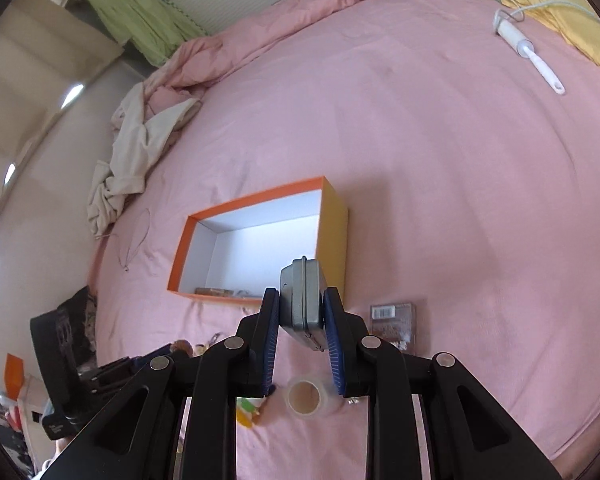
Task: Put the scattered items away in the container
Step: 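Lift the walnut and metal case out and place them on the bedspread, then reach the right gripper into the box and close on the silver razor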
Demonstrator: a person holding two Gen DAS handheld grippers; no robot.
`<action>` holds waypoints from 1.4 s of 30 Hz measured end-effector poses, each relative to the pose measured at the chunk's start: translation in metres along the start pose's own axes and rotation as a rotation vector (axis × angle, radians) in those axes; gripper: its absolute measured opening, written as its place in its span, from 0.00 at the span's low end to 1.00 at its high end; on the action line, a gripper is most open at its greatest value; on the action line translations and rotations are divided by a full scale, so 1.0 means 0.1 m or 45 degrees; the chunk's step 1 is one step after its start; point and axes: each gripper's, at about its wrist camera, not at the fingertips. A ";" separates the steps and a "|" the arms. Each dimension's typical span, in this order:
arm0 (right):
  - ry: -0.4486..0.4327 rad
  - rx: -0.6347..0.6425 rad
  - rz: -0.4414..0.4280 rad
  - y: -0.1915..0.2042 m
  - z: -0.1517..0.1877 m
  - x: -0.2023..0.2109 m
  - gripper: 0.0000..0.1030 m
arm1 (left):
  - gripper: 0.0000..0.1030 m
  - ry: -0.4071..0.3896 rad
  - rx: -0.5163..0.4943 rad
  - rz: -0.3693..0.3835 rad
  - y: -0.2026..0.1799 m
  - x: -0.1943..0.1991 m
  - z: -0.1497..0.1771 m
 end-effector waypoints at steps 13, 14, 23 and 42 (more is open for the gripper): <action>0.081 -0.053 -0.015 -0.32 0.32 -0.13 0.21 | 0.27 -0.091 0.080 0.021 0.04 0.06 0.08; 0.080 -0.047 -0.013 -0.30 0.32 -0.14 0.21 | 0.28 -0.086 0.076 0.023 0.01 0.04 0.08; 0.078 0.004 -0.006 -0.21 0.34 -0.24 0.36 | 0.70 -0.060 0.186 0.127 -0.05 -0.15 0.13; 0.734 0.441 0.135 0.87 -0.89 -1.37 0.42 | 0.70 -0.137 0.442 0.244 0.41 -0.16 0.27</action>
Point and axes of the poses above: each gripper's, at about its wrist camera, not at the fingertips, and x roughly against the way its jaws point, y to its left, z to its underside, and after that the axes turned 10 degrees about y, right-handed
